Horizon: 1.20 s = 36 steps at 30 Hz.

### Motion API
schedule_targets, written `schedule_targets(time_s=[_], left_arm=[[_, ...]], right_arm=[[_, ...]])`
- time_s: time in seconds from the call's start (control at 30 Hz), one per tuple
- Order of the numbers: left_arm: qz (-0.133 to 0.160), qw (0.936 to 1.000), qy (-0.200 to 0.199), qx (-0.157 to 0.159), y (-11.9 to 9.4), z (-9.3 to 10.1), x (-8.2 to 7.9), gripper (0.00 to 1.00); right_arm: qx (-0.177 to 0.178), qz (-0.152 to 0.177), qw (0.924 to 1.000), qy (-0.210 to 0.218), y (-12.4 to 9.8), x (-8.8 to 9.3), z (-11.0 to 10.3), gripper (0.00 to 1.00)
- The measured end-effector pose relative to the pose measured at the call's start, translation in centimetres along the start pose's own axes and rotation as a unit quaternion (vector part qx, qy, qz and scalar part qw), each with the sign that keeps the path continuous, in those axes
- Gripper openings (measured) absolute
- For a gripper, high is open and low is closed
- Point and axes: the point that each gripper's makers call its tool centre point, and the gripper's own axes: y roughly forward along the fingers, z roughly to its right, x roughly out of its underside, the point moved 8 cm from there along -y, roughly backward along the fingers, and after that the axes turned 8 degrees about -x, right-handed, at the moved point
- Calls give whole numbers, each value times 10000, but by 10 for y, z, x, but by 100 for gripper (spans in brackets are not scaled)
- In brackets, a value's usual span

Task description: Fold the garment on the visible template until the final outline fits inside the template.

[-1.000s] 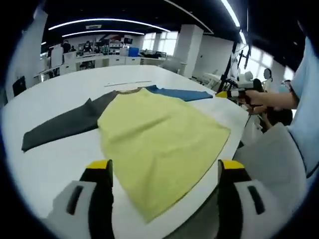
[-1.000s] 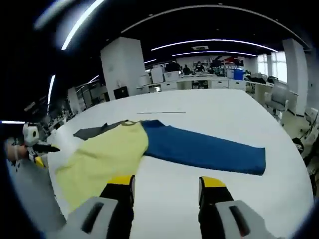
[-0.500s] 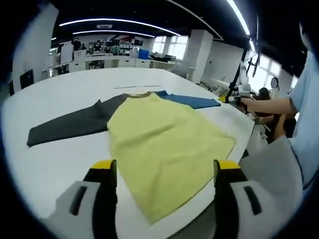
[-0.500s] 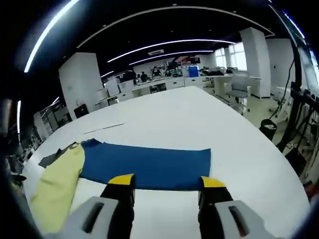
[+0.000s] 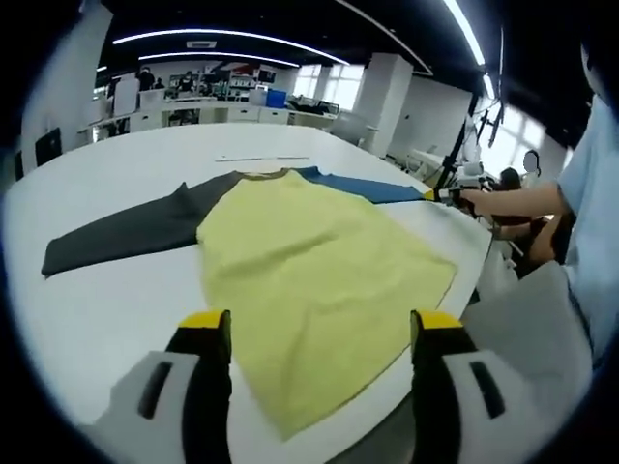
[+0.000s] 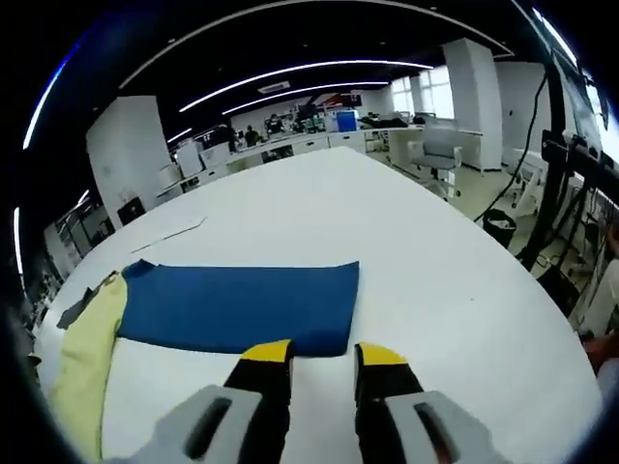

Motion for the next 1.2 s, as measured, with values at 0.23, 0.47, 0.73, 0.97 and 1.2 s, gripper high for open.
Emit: schedule_targets(time_s=[0.23,0.47,0.73,0.97,1.2], left_arm=[[71,10000,-34,-1,1,-1,0,72],[93,10000,16,1,0,1,2,71],[118,9999,67,18,1,2,3,71],[181,9997,151,74,2,3,3,71],[231,9992,281,134,5,5,2,72]], right_arm=[[74,279,9971,701,2,-4,-5,11],[173,222,9957,883,-2,-6,-1,0],[119,210,9973,690,-7,-17,-6,0],[-485,471,9969,400,-6,-49,-39,0],[-1526,459,9872,-20,16,-78,-104,0]])
